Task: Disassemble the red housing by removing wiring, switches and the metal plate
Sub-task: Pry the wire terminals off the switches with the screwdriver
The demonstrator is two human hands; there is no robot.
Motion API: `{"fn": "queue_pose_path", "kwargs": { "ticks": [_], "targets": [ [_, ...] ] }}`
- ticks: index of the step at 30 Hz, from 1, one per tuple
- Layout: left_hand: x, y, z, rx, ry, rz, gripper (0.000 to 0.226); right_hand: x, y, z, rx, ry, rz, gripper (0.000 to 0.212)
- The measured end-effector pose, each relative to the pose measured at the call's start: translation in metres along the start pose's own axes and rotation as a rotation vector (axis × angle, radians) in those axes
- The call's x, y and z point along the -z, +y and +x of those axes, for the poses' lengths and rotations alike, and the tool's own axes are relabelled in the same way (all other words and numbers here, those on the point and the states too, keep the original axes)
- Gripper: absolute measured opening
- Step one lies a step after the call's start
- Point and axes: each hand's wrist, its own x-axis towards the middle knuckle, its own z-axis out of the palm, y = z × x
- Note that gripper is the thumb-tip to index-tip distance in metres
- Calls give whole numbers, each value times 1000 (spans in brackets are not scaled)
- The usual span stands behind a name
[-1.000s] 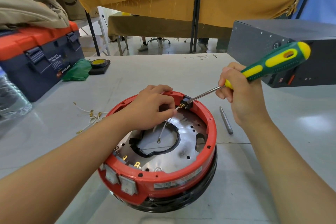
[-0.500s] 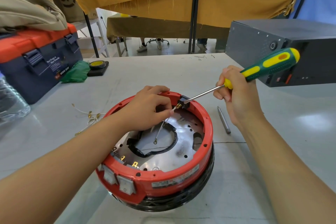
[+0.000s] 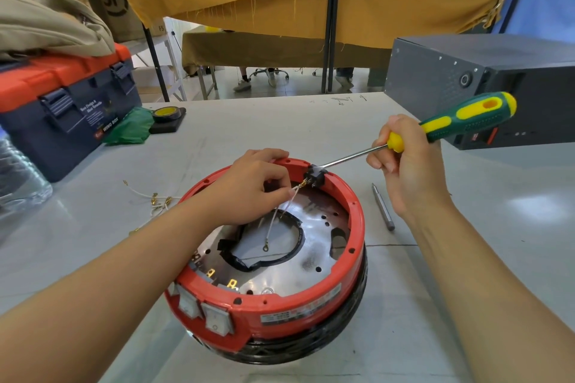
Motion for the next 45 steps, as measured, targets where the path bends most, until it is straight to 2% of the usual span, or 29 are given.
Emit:
{"fn": "queue_pose_path", "kwargs": {
  "ticks": [5,10,13,15,20,23,27,30,33,40,42,45],
  "targets": [
    [3,0,0,5,60,-78,20,-1,3,-4,-25,5,13,40],
    [10,-1,0,90,207,-246,16,-6,11,-12,39,-131,-225,16],
    [16,0,-3,164,168,-446,17,-8,15,-15,60,-250,-319,6],
    [20,-2,-5,207,162,-554,15,-9,18,-18,64,-317,-349,6],
    [38,-24,-14,309,295,-671,7,-10,22,-22,79,-370,-398,12],
    [47,-49,-29,381,345,-639,10,-10,22,-22,84,-354,-420,11],
    [52,-87,-53,559,394,-539,12,-13,21,-23,104,-340,-444,8],
    [47,-108,-67,665,332,-399,11,-14,20,-23,109,-330,-471,8],
    [39,-118,-73,696,296,-237,9,-16,20,-25,114,-322,-491,8],
    [38,-119,-70,673,256,-37,8,-18,18,-27,125,-317,-501,10],
    [41,-111,-67,607,280,-6,8,-18,18,-26,118,-313,-500,10],
    [41,-89,-55,415,304,-17,14,-17,18,-26,109,-310,-489,11]
  ]
}}
